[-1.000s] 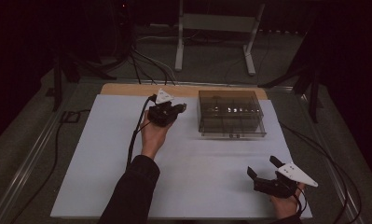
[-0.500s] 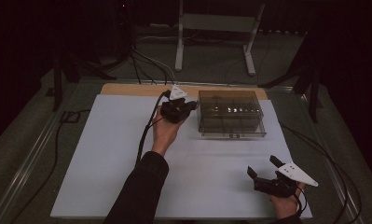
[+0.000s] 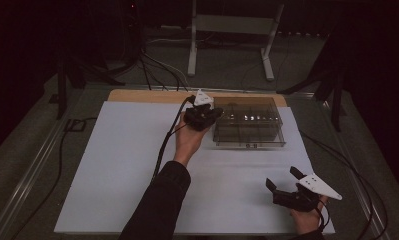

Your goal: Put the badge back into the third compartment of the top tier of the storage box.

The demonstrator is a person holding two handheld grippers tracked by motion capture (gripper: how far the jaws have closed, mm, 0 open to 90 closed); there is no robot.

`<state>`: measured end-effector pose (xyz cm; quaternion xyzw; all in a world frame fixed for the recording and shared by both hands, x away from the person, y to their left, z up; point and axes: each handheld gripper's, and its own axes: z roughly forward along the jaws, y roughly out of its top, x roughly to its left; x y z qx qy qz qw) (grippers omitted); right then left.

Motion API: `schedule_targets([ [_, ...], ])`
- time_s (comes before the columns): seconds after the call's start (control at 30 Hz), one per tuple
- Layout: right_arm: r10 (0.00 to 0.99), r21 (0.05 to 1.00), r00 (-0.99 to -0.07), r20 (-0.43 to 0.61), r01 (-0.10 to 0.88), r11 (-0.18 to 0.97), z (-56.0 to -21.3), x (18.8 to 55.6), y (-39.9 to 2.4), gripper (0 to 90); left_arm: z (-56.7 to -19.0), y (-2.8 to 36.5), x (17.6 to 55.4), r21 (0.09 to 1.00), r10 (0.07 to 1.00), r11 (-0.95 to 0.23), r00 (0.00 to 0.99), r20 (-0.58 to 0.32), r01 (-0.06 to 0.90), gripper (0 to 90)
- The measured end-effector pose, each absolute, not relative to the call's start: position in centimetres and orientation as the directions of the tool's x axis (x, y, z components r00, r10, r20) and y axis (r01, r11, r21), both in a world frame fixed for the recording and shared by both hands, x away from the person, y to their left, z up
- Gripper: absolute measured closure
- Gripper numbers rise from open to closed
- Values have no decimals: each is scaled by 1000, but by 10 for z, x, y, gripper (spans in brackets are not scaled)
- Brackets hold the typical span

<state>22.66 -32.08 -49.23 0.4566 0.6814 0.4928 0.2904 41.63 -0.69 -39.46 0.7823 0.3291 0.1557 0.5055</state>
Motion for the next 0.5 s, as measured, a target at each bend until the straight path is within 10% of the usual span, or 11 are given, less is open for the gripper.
schedule_targets([
  [0.5,908,937,-415,57,335,94,-491,226,-320,8,-392,-39,418,891,638,-285,763,-100,354,891],
])
